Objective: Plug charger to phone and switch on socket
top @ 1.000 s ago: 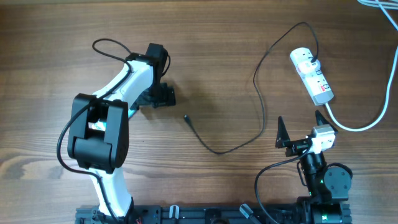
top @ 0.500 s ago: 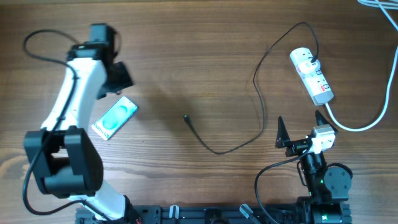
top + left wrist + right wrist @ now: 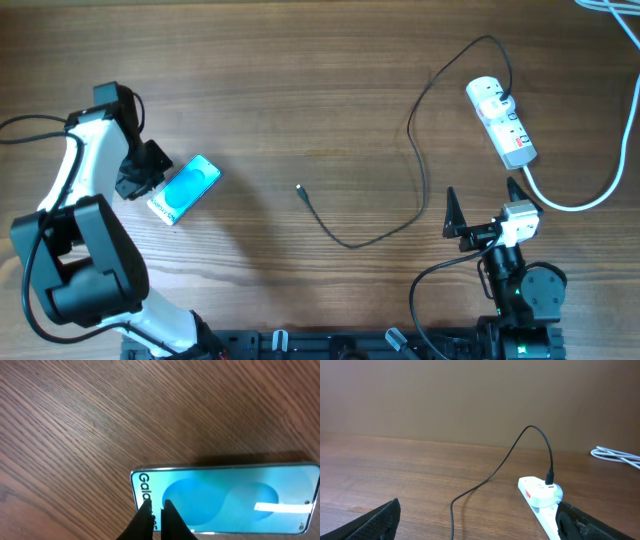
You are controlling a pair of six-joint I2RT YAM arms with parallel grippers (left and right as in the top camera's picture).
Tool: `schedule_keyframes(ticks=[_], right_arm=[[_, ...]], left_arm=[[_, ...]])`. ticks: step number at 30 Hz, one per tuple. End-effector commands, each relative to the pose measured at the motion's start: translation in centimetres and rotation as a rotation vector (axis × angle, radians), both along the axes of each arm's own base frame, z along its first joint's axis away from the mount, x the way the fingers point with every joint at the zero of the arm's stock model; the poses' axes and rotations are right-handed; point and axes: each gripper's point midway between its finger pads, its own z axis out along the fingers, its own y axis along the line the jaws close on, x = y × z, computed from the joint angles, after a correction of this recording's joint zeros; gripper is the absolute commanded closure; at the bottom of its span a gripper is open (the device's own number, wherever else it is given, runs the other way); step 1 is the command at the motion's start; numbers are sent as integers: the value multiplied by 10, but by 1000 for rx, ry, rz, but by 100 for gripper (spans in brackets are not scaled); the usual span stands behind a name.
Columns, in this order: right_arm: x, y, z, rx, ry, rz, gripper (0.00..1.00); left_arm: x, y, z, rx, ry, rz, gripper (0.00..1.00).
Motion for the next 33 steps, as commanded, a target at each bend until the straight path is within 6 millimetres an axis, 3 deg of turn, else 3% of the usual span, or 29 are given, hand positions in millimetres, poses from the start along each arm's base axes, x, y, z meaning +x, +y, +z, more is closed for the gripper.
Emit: schedule_keyframes(ticks=[1,7,13,17,22,25,33], right_arm=[[0,-3,2,8,-8,-16,0],[0,-3,2,8,-7,-16,0],[0,-3,2,8,-8,-16,0],[0,-3,2,8,-7,-16,0],[0,-3,2,8,-8,-16,0],[0,-3,2,8,-7,-16,0],[0,-3,2,8,-8,-16,0]], left_arm=[[-5,11,-3,19,4,48,91],[-15,15,-16,48,25,51,85],[-49,-8,-47,-45,101,51,82],[-26,0,-50,-15,-1,48,83],[4,11,-29,14,-81,47,91],[17,29,-24,113,-129,56,96],[9,27,-33,107,-112,55,96]])
